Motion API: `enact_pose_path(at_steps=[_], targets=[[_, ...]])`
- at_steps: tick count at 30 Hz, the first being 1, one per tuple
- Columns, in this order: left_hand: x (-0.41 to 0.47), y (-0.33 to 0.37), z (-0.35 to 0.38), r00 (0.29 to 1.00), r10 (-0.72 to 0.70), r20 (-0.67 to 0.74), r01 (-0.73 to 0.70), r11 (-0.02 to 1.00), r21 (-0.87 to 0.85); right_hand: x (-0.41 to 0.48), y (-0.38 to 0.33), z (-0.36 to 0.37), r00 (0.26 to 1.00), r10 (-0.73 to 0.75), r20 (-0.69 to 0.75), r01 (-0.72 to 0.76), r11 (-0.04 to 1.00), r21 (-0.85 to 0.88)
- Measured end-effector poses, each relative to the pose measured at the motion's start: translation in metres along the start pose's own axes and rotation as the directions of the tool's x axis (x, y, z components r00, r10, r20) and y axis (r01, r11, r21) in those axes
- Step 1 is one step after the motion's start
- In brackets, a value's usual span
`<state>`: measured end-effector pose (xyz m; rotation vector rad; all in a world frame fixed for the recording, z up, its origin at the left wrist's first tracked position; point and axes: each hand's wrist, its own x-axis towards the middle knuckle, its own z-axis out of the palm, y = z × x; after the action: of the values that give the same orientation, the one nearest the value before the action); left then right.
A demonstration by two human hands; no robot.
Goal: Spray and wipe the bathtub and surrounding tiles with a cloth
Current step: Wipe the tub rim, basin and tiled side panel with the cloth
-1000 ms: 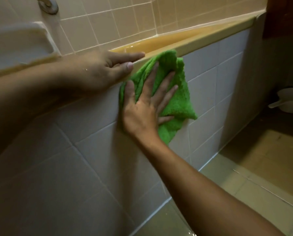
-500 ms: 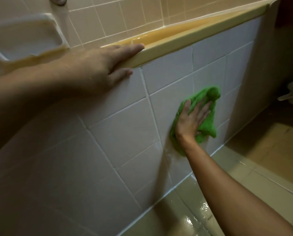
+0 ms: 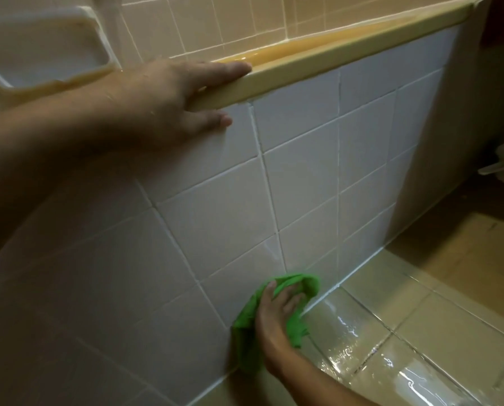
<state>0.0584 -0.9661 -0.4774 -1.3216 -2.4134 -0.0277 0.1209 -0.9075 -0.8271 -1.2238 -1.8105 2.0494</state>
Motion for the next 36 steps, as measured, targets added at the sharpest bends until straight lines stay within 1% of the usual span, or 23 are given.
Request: enact_pose_path(at_steps=[1, 3, 5, 7, 8, 10, 11, 12, 13, 14, 15, 16, 17, 19, 21, 24, 25, 27, 29, 31, 33, 35, 36], targets=[[0.000, -0.002, 0.000, 1.000, -0.004, -0.001, 0.004, 1.000, 0.001, -0.008, -0.002, 0.003, 0.998, -0.044, 0.050, 0.047, 0.998, -0.051], [-0.004, -0.002, -0.002, 1.000, -0.001, -0.029, 0.001, 1.000, 0.003, -0.031, -0.013, -0.001, 0.975, -0.144, 0.170, 0.155, 0.987, -0.050], [-0.012, 0.000, -0.003, 0.996, -0.035, -0.079, 0.036, 0.999, 0.013, -0.048, -0.030, -0.012, 0.942, -0.247, 0.227, 0.268, 0.961, -0.068], [-0.030, 0.012, 0.006, 0.964, -0.012, -0.265, 0.023, 0.999, 0.038, -0.052, -0.051, -0.026, 0.906, -0.343, 0.249, 0.370, 0.927, -0.068], [-0.047, 0.021, 0.018, 0.919, -0.009, -0.394, 0.021, 0.999, 0.024, -0.053, -0.064, -0.032, 0.884, -0.381, 0.272, 0.411, 0.910, -0.061], [-0.092, 0.048, 0.054, 0.808, -0.059, -0.586, 0.081, 0.997, 0.012, -0.068, -0.094, -0.040, 0.863, -0.355, 0.360, 0.355, 0.932, 0.071], [-0.116, 0.064, 0.076, 0.775, -0.124, -0.619, 0.158, 0.987, 0.000, -0.070, -0.107, -0.042, 0.861, -0.303, 0.408, 0.237, 0.950, 0.205], [-0.136, 0.078, 0.098, 0.759, -0.225, -0.610, 0.245, 0.968, -0.052, -0.072, -0.117, -0.048, 0.848, -0.234, 0.476, 0.073, 0.941, 0.332], [-0.151, 0.089, 0.118, 0.746, -0.339, -0.573, 0.322, 0.937, -0.135, -0.080, -0.126, -0.056, 0.814, -0.156, 0.560, -0.102, 0.910, 0.402], [-0.158, 0.097, 0.135, 0.741, -0.451, -0.498, 0.381, 0.892, -0.243, -0.085, -0.131, -0.064, 0.747, -0.144, 0.649, -0.220, 0.867, 0.447], [-0.160, 0.104, 0.148, 0.735, -0.551, -0.396, 0.443, 0.831, -0.336, -0.083, -0.132, -0.072, 0.709, -0.158, 0.688, -0.255, 0.851, 0.459], [-0.158, 0.109, 0.158, 0.736, -0.605, -0.303, 0.496, 0.787, -0.368, -0.082, -0.132, -0.080, 0.690, -0.176, 0.702, -0.265, 0.841, 0.471], [-0.156, 0.113, 0.165, 0.738, -0.628, -0.248, 0.523, 0.764, -0.377, -0.078, -0.132, -0.086, 0.673, -0.192, 0.714, -0.278, 0.830, 0.484], [-0.155, 0.120, 0.174, 0.726, -0.651, -0.225, 0.540, 0.740, -0.401, -0.075, -0.134, -0.094, 0.615, -0.234, 0.753, -0.327, 0.794, 0.513], [-0.157, 0.124, 0.179, 0.699, -0.679, -0.223, 0.568, 0.717, -0.404, -0.072, -0.133, -0.100, 0.598, -0.235, 0.766, -0.308, 0.815, 0.490], [-0.157, 0.128, 0.183, 0.666, -0.723, -0.183, 0.676, 0.689, -0.260, -0.075, -0.136, -0.107, 0.573, -0.223, 0.788, -0.276, 0.854, 0.442], [-0.156, 0.129, 0.182, 0.643, -0.750, -0.152, 0.707, 0.659, -0.256, -0.075, -0.136, -0.107, 0.573, -0.217, 0.791, -0.270, 0.860, 0.432], [-0.153, 0.129, 0.179, 0.579, -0.814, -0.056, 0.748, 0.557, -0.360, -0.080, -0.137, -0.108, 0.560, -0.215, 0.800, -0.253, 0.875, 0.412], [-0.151, 0.125, 0.179, 0.491, -0.870, 0.027, 0.764, 0.416, -0.493, -0.082, -0.137, -0.110, 0.568, -0.227, 0.791, -0.213, 0.888, 0.407], [-0.152, 0.116, 0.180, 0.394, -0.899, 0.191, 0.761, 0.203, -0.617, -0.081, -0.135, -0.110, 0.601, -0.207, 0.772, -0.173, 0.909, 0.379], [-0.153, 0.106, 0.179, 0.361, -0.872, 0.330, 0.701, 0.020, -0.713, -0.080, -0.131, -0.110, 0.661, -0.204, 0.722, -0.096, 0.931, 0.351], [-0.155, 0.102, 0.172, 0.341, -0.880, 0.330, 0.640, -0.040, -0.768, -0.078, -0.129, -0.110, 0.679, -0.282, 0.678, 0.072, 0.944, 0.321], [-0.155, 0.101, 0.168, 0.321, -0.906, 0.277, 0.605, -0.029, -0.796, -0.075, -0.128, -0.108, 0.678, -0.326, 0.659, 0.186, 0.943, 0.275]])
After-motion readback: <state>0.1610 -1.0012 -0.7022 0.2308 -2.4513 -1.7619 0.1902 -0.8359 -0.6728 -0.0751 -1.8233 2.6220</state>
